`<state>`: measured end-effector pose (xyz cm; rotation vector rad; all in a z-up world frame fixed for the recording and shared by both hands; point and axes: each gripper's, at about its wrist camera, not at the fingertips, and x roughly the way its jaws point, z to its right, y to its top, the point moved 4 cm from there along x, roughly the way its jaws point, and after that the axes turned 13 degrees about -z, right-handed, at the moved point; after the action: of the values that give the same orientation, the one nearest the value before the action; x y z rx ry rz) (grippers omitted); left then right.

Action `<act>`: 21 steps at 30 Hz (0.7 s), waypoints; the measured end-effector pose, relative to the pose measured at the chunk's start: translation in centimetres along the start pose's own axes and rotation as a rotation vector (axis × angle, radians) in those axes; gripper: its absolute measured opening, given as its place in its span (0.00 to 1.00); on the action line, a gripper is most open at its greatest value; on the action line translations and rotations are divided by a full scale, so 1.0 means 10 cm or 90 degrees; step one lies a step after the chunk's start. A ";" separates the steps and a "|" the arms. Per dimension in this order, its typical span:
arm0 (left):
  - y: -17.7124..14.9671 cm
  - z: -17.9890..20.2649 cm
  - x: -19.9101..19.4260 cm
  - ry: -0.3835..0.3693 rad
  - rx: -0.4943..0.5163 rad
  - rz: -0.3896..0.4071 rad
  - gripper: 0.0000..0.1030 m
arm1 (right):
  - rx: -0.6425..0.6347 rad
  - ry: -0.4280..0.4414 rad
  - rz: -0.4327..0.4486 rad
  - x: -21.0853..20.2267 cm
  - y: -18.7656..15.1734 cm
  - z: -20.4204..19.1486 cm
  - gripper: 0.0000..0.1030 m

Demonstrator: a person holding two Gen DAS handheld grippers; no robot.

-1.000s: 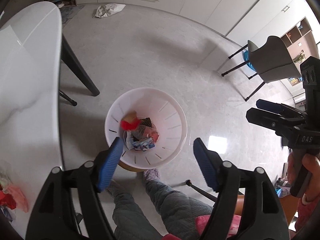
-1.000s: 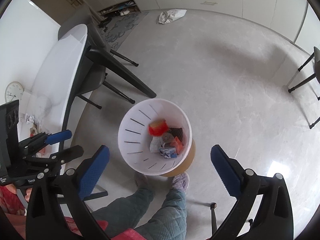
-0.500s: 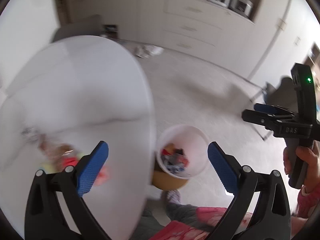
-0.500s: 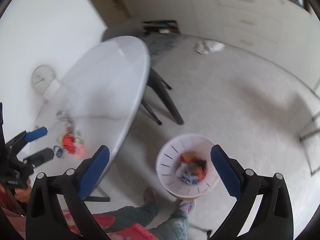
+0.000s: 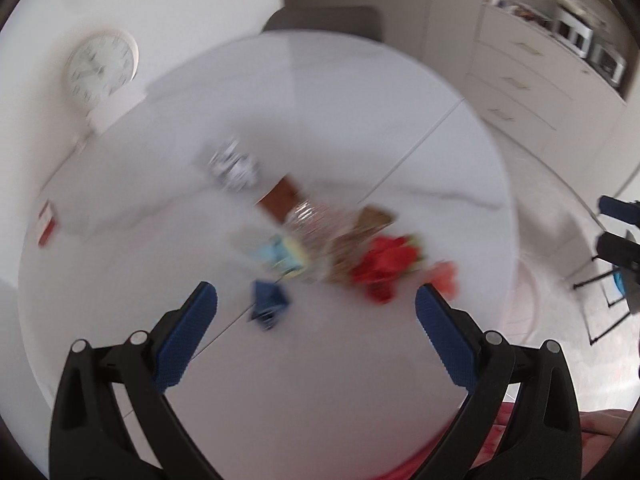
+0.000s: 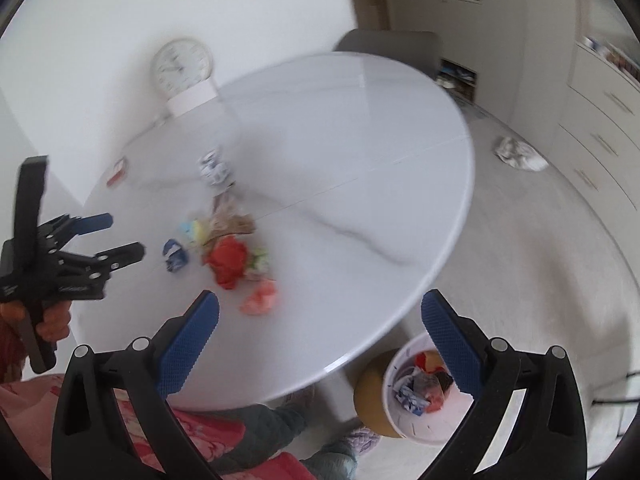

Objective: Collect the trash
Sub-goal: 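Move both open tools back toward the table, then grasp the blue crumpled paper with the left gripper while the right grasps pink tissue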

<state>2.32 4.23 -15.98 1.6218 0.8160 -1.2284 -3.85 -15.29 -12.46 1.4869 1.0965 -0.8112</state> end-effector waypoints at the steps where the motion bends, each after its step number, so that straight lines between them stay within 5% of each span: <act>1: -0.03 -0.09 0.08 0.001 -0.007 -0.005 0.92 | -0.007 0.002 -0.009 0.07 0.03 -0.08 0.97; 11: -0.04 -0.44 0.84 -0.026 -0.031 -0.067 0.75 | 0.048 0.045 -0.076 0.59 0.09 -0.43 0.98; 21: -0.09 -0.44 1.07 -0.063 -0.007 -0.094 0.29 | 0.086 0.040 -0.120 0.96 0.13 -0.49 0.97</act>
<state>6.13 8.38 -26.08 1.5010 0.8918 -1.3937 0.36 -8.51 -19.79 1.5455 1.2631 -0.9912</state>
